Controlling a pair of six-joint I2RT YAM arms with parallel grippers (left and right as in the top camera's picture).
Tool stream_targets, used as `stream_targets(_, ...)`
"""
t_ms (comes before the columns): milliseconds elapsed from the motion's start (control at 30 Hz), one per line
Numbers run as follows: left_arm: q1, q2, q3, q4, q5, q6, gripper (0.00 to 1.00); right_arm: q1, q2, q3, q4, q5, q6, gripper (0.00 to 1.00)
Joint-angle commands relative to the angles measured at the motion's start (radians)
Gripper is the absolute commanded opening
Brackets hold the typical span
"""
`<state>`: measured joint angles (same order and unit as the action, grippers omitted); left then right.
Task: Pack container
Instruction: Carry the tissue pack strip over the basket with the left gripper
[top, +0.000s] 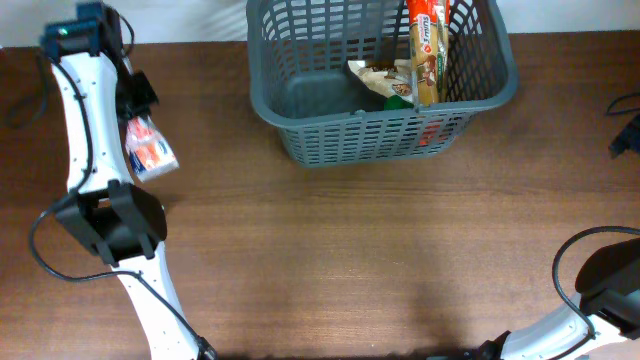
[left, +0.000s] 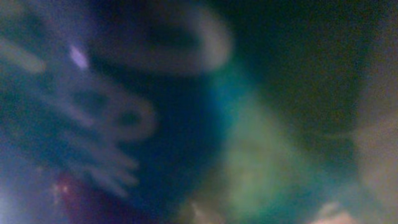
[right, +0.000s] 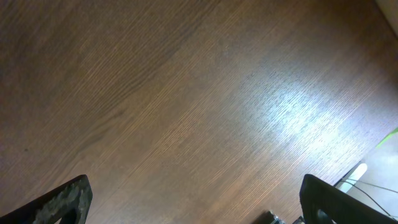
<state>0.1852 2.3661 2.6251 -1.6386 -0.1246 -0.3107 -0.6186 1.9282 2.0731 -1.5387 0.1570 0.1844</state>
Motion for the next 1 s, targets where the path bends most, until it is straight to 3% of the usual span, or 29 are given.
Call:
stream_targets(0, -0.044, -0.045, 0.194, -0.031, -0.007, -0.018, 0.02, -0.003, -0.001, -0.008, 0.003, 0.012, 0.012, 0.99)
stream_targets(300, -0.286, -0.166, 0.511, -0.005, -0.061, -0.017, 0.02, -0.003, -0.001, -0.008, 0.003, 0.012, 0.012, 0.99)
stream_targets(500, -0.475, -0.213, 0.513, 0.095, -0.083, -0.005, 0.02, -0.003, -0.001, -0.008, 0.003, 0.013, 0.012, 0.99)
stream_targets(700, -0.628, -0.215, 0.505, 0.226, -0.095, 0.100, 0.02, -0.003, -0.001, -0.008, 0.003, 0.013, 0.012, 0.99)
stream_targets(967, -0.683, -0.199, 0.434, 0.369, -0.153, 0.089, 0.02, -0.003, -0.001, -0.008, 0.003, 0.012, 0.012, 0.99)
